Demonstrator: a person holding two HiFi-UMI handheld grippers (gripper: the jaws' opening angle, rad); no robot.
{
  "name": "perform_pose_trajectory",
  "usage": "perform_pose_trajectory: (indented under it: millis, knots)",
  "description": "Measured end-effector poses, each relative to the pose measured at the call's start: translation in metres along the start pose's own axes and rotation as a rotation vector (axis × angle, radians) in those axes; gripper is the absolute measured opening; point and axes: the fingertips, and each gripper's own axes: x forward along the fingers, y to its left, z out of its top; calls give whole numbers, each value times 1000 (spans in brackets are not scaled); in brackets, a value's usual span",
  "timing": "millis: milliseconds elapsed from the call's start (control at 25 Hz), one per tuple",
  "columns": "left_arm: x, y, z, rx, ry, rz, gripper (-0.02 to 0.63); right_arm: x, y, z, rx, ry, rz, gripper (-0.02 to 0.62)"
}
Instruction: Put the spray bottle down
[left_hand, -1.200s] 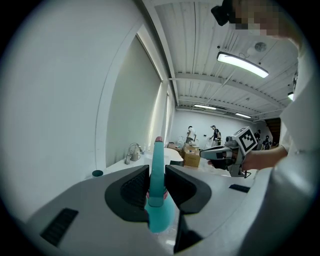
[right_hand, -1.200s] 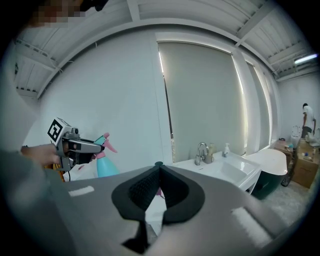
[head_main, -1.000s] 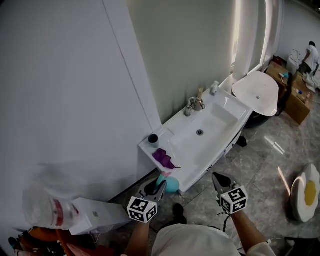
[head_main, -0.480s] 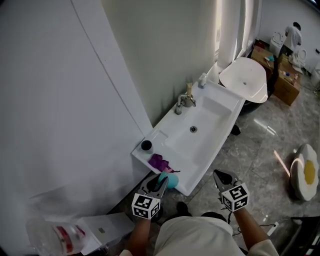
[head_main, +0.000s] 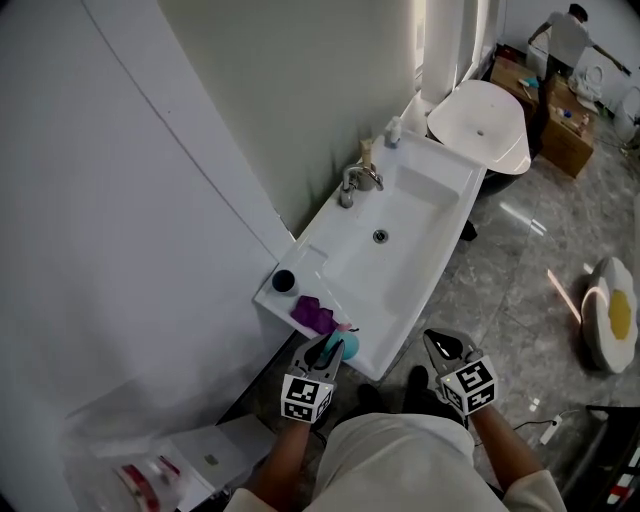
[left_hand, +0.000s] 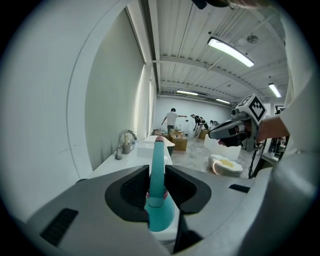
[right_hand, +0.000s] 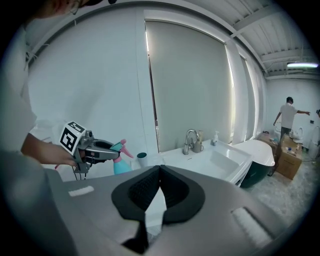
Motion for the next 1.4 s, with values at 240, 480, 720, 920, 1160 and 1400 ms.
perform_pose_trajectory:
  millis: [240, 480, 720, 920, 1160, 1400]
  knots:
    - [38, -4, -31, 37, 42, 10, 101, 11, -6, -6, -18, 38, 41, 11]
    - [79, -6, -74, 9, 112, 1, 101, 15, -13, -12, -19, 64, 51, 11]
    - [106, -15, -92, 60, 146, -5, 101, 13, -27, -24, -1, 96, 34, 11]
    - [119, -23, -111, 85, 174, -15, 101, 15, -27, -29, 14, 110, 30, 11]
    - [127, -29, -117, 104, 166, -16, 101, 13, -32, -33, 17, 123, 16, 11]
    - [130, -34, -111, 85, 157, -23, 103, 13, -33, -35, 21, 130, 10, 11]
